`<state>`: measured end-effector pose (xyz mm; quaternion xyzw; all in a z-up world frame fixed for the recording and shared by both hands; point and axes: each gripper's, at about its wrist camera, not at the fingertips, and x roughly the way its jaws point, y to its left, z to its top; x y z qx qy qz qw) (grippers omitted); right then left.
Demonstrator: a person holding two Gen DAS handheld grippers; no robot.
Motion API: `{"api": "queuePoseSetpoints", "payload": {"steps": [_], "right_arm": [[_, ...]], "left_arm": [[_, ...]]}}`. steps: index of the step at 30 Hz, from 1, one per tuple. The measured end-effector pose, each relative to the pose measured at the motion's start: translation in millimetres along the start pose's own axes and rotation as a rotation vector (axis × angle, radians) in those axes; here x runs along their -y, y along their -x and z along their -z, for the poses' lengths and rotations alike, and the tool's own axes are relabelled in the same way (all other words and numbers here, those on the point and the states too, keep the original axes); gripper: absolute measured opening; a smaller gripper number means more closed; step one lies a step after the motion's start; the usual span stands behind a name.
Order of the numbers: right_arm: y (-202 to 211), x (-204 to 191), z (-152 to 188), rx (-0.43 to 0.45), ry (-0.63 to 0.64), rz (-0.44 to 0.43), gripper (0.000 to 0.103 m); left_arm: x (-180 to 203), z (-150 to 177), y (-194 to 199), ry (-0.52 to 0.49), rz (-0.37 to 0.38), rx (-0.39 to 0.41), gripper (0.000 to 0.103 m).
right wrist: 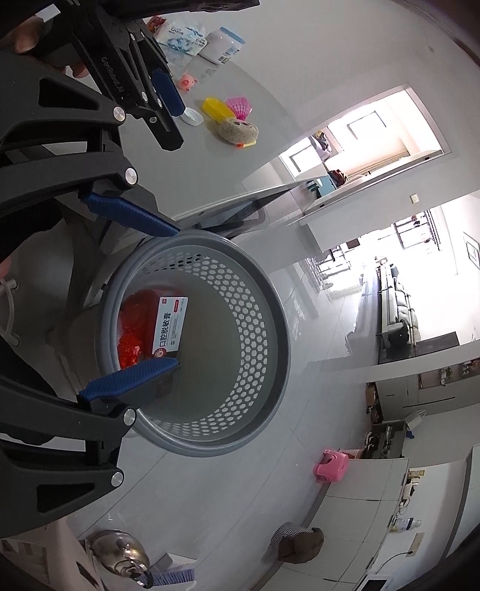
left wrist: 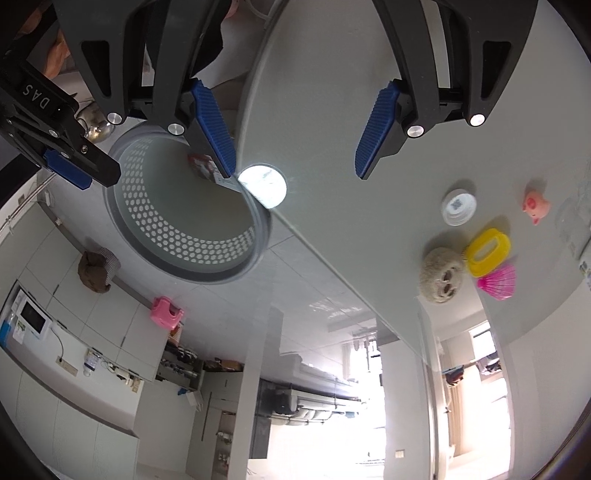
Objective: Collect trash
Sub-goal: 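Swing both open tools back toward the table items, then close the right tool on the white bottle cap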
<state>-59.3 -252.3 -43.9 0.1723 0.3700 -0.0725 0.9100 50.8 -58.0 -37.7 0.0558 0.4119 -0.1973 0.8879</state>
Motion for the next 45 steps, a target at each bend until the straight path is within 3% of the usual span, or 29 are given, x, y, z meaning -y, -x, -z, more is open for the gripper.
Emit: {"api": "queuePoseSetpoints", "payload": {"steps": [15, 22, 26, 34, 45], "right_arm": [[-16, -77, 7, -0.016, 0.132, -0.102, 0.066], [-28, -117, 12, -0.034, 0.213, -0.147, 0.070], [-43, -138, 12, -0.056, 0.257, -0.165, 0.070], [-78, -187, 9, -0.093, 0.326, -0.194, 0.073], [-135, -240, -10, -0.166, 0.360, -0.199, 0.074]], "left_arm": [[-77, 21, 34, 0.114, -0.173, 0.069, 0.079], [-126, 34, 50, 0.197, -0.293, 0.105, 0.095], [-155, 40, 52, 0.233, -0.374, 0.107, 0.096], [-214, 41, 38, 0.306, -0.447, 0.082, 0.097], [-260, 17, 15, 0.306, -0.472, 0.063, 0.097]]}}
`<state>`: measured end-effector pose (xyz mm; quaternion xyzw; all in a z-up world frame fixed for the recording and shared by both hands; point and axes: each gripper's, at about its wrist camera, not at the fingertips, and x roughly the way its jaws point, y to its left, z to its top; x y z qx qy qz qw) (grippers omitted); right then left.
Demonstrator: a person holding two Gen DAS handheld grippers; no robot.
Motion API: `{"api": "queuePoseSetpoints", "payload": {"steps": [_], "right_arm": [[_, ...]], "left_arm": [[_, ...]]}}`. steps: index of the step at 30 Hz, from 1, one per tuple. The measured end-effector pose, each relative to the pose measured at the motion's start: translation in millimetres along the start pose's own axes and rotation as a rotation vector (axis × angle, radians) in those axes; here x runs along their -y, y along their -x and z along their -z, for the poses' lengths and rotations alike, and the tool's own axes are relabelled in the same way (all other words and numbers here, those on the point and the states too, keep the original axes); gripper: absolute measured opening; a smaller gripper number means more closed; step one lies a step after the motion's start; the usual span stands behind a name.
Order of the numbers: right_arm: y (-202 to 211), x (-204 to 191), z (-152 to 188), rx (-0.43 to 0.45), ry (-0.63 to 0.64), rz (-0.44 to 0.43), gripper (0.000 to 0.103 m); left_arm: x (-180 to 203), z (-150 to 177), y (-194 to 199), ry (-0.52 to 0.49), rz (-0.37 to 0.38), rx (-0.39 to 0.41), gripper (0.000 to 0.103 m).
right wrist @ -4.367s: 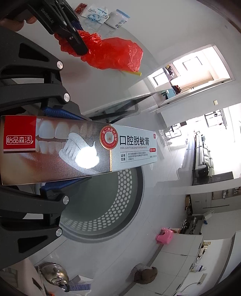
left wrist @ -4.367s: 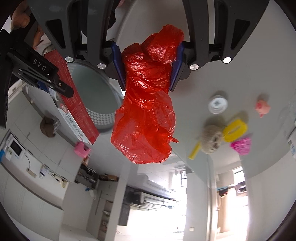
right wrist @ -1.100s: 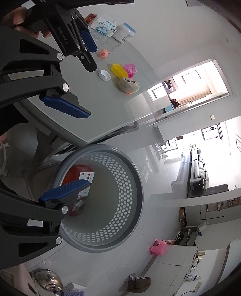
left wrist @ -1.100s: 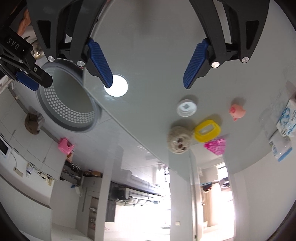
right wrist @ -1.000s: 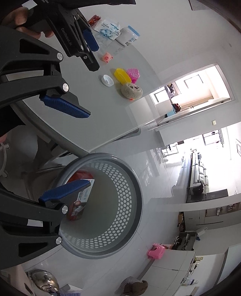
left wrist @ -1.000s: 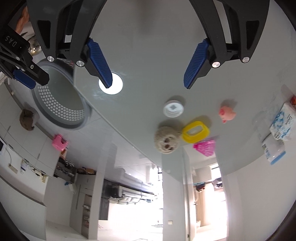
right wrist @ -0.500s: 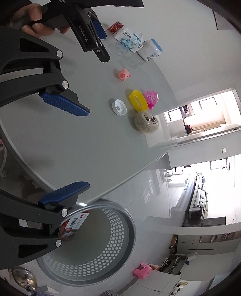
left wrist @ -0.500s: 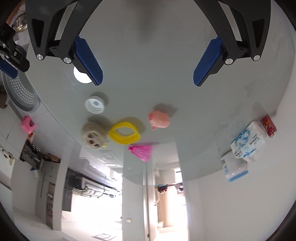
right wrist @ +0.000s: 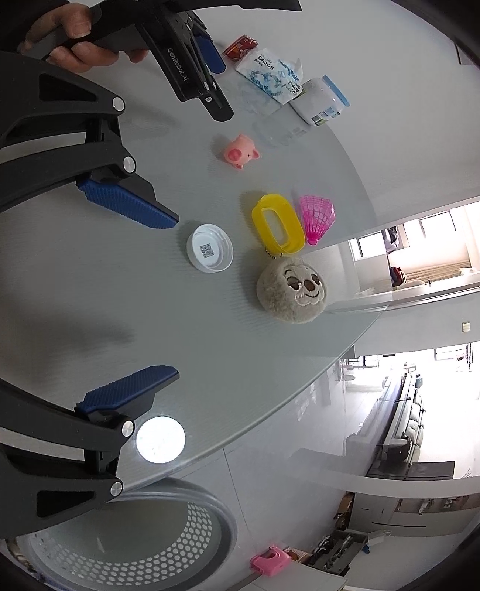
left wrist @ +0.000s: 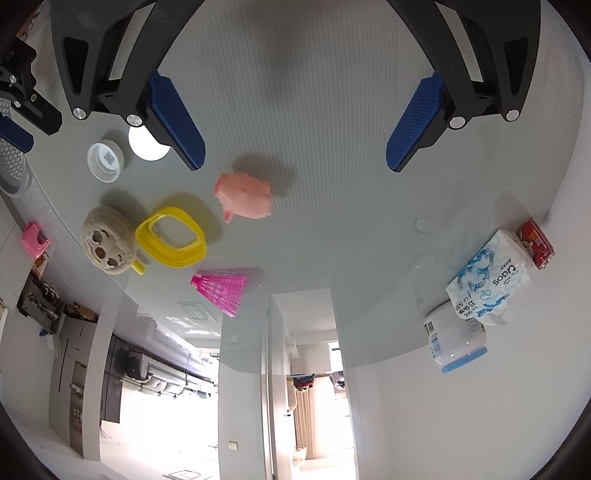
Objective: Collect trash
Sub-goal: 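Close the right tool on the white bottle cap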
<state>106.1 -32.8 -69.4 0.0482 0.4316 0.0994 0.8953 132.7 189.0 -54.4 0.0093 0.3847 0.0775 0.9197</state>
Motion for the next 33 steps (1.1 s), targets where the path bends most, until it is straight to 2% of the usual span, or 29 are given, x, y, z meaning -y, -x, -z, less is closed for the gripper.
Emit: {"api": "queuePoseSetpoints", "payload": {"steps": [9, 26, 27, 29, 30, 33], "right_arm": [[-35, -17, -18, -0.052, 0.025, 0.020, 0.073], [-54, -32, -26, -0.064, 0.090, 0.064, 0.072], [-54, -33, -26, -0.060, 0.097, 0.069, 0.070], [-55, -36, -27, -0.052, 0.113, 0.078, 0.059], [-55, -37, -26, -0.048, 0.120, 0.081, 0.056], [-53, -37, -26, -0.036, 0.130, 0.077, 0.039]], "left_arm": [[-10, 0, -15, 0.013, 0.007, -0.038, 0.097], [-12, 3, -16, 0.029, 0.032, -0.061, 0.097], [-11, 3, -16, 0.030, 0.034, -0.063, 0.097], [-11, 3, -16, 0.031, 0.036, -0.067, 0.097], [-10, 4, -16, 0.030, 0.036, -0.068, 0.097], [-8, 3, -16, 0.022, 0.030, -0.065, 0.097]]}}
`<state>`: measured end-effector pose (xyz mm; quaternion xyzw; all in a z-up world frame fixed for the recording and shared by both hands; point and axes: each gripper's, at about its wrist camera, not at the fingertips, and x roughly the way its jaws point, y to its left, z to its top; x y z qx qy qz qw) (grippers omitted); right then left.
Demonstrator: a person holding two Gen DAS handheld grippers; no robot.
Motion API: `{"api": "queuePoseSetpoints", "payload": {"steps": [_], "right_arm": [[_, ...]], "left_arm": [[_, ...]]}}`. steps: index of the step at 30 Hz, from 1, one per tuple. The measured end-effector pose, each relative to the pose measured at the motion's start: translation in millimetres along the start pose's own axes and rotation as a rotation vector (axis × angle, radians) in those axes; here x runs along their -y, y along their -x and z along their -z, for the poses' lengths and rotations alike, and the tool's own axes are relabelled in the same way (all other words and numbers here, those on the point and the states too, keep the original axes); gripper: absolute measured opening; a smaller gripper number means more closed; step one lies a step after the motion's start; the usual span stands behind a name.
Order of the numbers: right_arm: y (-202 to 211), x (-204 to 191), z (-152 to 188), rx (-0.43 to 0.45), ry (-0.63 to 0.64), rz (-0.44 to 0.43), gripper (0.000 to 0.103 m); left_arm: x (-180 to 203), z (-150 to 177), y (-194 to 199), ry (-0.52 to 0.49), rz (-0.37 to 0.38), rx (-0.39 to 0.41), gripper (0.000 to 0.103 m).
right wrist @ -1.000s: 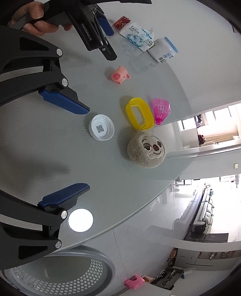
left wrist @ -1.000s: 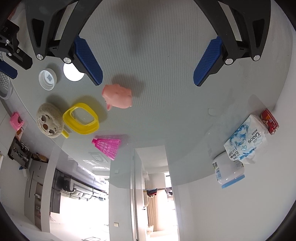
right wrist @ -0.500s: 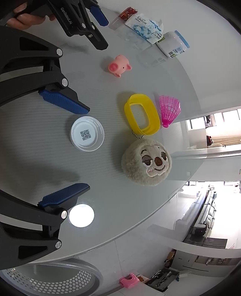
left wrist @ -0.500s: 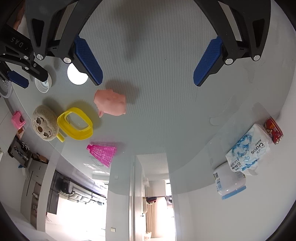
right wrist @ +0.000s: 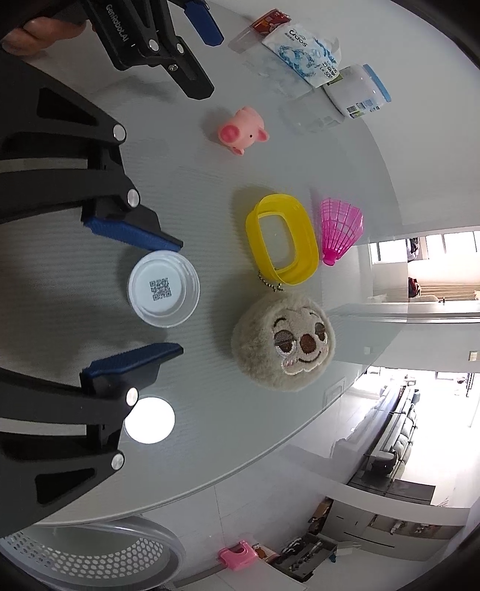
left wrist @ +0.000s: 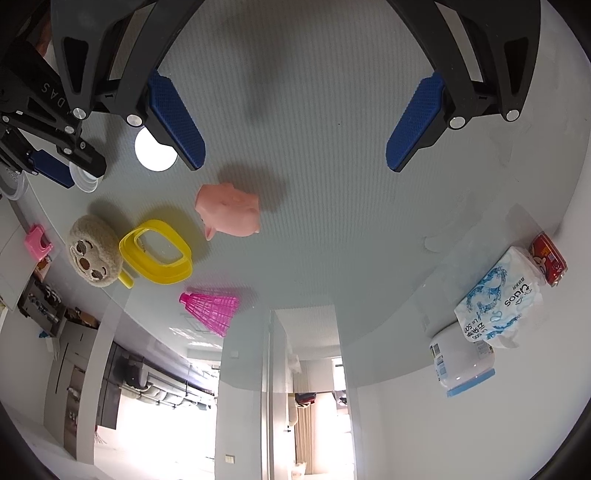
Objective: Collect trash
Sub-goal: 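Close the right tool on the white bottle cap, then grasp the pink pig toy with the left tool while the right tool holds the cap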
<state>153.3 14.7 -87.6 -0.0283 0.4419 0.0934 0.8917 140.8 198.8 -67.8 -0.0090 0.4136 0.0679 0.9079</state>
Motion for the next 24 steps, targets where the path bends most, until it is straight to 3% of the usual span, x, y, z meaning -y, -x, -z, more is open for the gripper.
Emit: {"api": "queuePoseSetpoints", "payload": {"steps": [24], "right_arm": [[16, 25, 14, 0.032, -0.122, -0.132, 0.039]], "left_arm": [[30, -26, -37, 0.060, 0.009, -0.061, 0.095]]}}
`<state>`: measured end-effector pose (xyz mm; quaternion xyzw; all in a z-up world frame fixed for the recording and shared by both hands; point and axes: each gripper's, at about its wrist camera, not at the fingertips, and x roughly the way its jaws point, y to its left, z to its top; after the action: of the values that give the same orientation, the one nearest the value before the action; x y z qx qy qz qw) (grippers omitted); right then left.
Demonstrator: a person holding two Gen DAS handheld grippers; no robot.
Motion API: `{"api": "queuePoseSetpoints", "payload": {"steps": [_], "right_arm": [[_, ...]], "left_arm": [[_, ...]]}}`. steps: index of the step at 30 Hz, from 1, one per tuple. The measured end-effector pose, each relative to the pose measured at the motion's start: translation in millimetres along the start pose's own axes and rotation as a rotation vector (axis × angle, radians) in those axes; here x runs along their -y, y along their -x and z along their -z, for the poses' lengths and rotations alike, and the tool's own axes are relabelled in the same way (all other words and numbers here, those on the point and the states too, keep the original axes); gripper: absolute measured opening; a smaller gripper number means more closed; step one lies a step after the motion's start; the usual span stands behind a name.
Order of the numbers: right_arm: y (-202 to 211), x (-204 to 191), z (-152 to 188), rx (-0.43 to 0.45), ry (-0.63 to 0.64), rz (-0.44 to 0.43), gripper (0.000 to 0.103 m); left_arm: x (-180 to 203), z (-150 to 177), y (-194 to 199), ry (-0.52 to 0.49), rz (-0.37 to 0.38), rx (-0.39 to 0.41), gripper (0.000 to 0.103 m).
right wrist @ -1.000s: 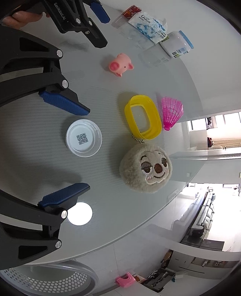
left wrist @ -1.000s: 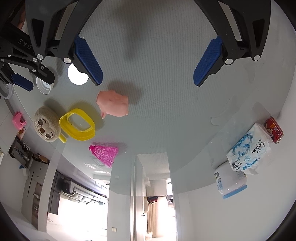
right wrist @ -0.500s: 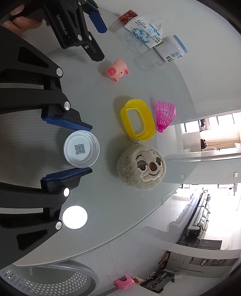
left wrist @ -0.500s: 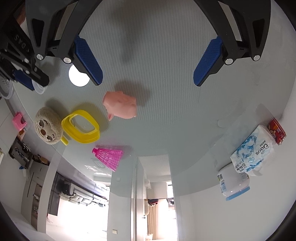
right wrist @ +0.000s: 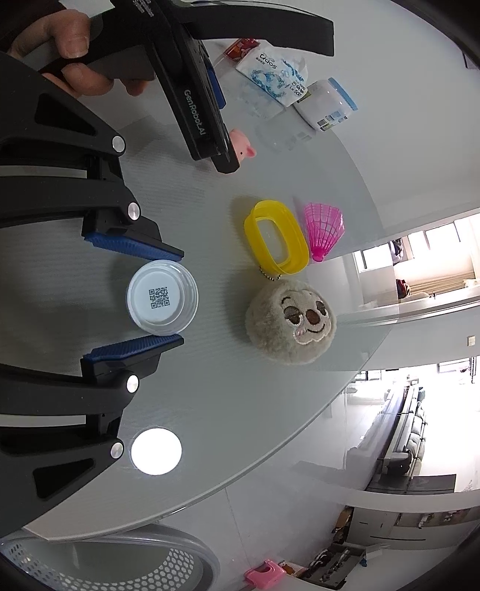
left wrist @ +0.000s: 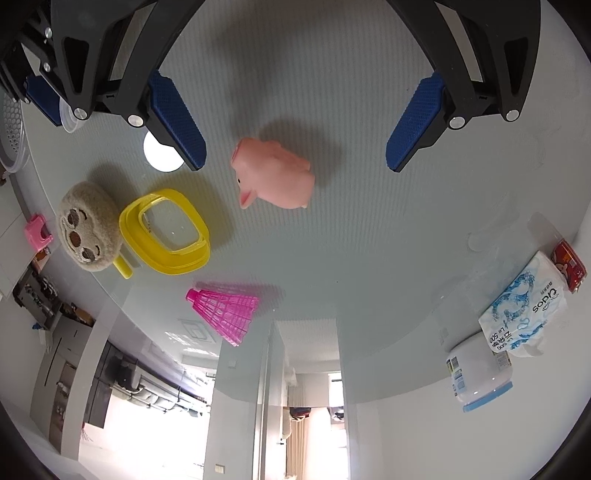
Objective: Collect trash
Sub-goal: 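Grasp the pink pig toy with the left tool while the right tool holds the cap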
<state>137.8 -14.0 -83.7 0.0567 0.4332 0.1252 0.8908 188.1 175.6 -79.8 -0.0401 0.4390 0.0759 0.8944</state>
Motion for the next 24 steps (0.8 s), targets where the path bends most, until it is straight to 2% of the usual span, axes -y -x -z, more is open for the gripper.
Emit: {"api": "queuePoseSetpoints", "payload": {"steps": [3, 7, 10, 24], "right_arm": [[-1, 1, 1, -0.004, -0.014, -0.012, 0.039], [-1, 2, 1, -0.005, -0.012, -0.014, 0.039], [-1, 3, 1, -0.001, -0.015, -0.014, 0.039], [18, 11, 12, 0.022, -0.034, 0.000, 0.039]], "left_arm": [[1, -2, -2, 0.003, 0.001, -0.005, 0.086], [4, 0, -6, -0.019, 0.010, -0.027, 0.058], [6, 3, -4, -0.030, 0.032, -0.022, 0.042], [15, 14, 23, -0.076, 0.063, 0.036, 0.041]]}}
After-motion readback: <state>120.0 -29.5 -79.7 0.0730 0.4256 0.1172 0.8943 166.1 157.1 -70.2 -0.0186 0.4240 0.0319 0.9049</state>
